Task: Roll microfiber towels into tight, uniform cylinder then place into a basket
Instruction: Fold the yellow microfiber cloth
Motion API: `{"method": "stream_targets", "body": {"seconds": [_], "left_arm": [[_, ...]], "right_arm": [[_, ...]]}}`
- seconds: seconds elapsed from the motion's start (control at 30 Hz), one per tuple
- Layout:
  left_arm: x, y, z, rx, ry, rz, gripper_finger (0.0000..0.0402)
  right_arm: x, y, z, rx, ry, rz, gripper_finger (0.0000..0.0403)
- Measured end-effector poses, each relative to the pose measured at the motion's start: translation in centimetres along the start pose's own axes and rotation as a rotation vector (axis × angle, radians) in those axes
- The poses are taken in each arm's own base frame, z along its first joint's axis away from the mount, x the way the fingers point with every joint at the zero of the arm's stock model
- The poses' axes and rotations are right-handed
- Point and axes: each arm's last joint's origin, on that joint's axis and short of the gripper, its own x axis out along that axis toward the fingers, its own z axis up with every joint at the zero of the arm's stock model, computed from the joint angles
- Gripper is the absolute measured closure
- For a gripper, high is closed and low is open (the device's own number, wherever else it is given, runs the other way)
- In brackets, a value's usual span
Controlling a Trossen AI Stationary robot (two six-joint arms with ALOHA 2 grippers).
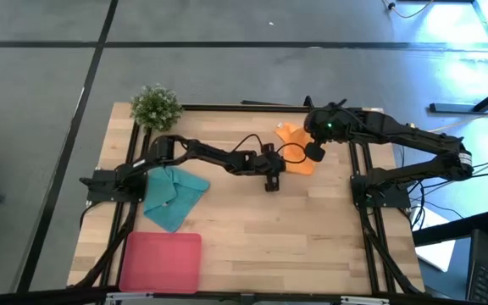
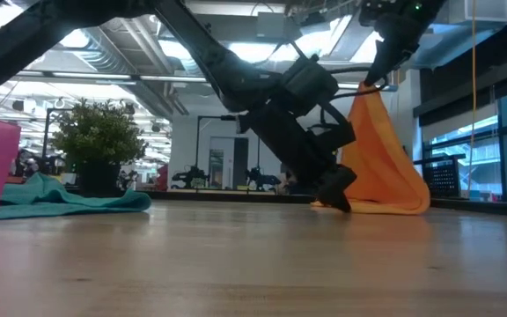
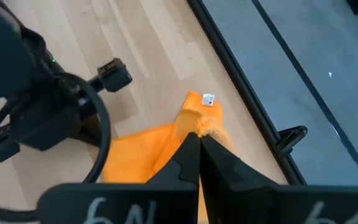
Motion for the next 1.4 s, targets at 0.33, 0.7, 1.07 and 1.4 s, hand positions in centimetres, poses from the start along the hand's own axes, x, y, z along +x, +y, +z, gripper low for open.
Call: {"method": "stream_targets", "body": {"seconds": [0.33,0.7,1.07,1.4], "left_arm": [[-4.7,-0.3,2.6,0.012,0.051,-0.018,0.0401],[-13.5,1.8,7.1,0.013,-0.004,0.097,0.0401],[-21.4,5.0,9.3,-0.041,-0.071,0.302,0.0401],[-26.2,6.8,10.1,-0.079,-0.141,0.398,0.0401]], "right_arm": [[-2.1,-0.9,-1.2,0.091,0.005,-0.068,0.0398],[-2.1,-1.2,-2.2,0.125,0.085,-0.142,0.0398],[-2.1,-1.4,-2.2,0.127,0.086,-0.164,0.0398],[-2.1,-1.4,-2.2,0.129,0.081,-0.163,0.0398]]}}
